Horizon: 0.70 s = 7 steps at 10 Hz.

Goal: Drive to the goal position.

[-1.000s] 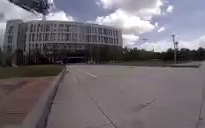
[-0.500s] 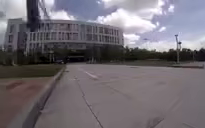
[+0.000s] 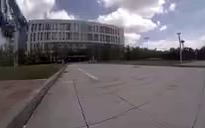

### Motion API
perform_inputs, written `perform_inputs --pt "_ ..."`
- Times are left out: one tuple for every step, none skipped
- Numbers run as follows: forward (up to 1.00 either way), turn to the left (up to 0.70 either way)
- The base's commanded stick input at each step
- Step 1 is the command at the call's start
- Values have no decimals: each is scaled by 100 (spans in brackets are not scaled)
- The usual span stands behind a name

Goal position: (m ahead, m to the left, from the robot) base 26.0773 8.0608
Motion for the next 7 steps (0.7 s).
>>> perform_inputs --pt "70 3" --pt "70 7" --pt "70 23" --pt "70 35" --pt "70 27" --pt "70 15" --pt "70 3"
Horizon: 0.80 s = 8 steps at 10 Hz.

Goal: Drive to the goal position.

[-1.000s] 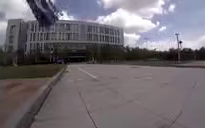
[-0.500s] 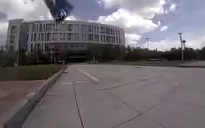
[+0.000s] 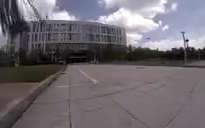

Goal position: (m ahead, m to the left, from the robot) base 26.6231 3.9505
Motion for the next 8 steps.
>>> perform_inputs --pt "70 2" --pt "70 2" --pt "70 2" --pt "70 2" --pt "70 2" --pt "70 2" --pt "70 2" --pt "70 2"
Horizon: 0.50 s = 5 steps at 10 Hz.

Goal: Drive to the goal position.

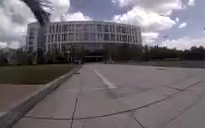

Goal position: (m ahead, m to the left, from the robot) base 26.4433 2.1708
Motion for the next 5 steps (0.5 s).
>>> perform_inputs --pt "70 2" --pt "70 2" --pt "70 2" --pt "70 2" --pt "70 2"
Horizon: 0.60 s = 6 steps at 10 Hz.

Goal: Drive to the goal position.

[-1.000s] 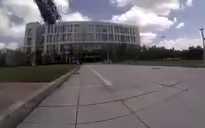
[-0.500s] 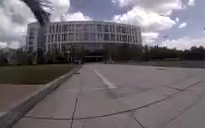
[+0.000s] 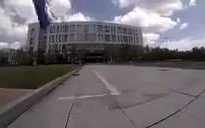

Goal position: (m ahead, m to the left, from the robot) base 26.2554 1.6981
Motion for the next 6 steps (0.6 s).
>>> perform_inputs --pt "70 2" --pt "70 2" --pt "70 2" --pt "70 2" --pt "70 2" --pt "70 2"
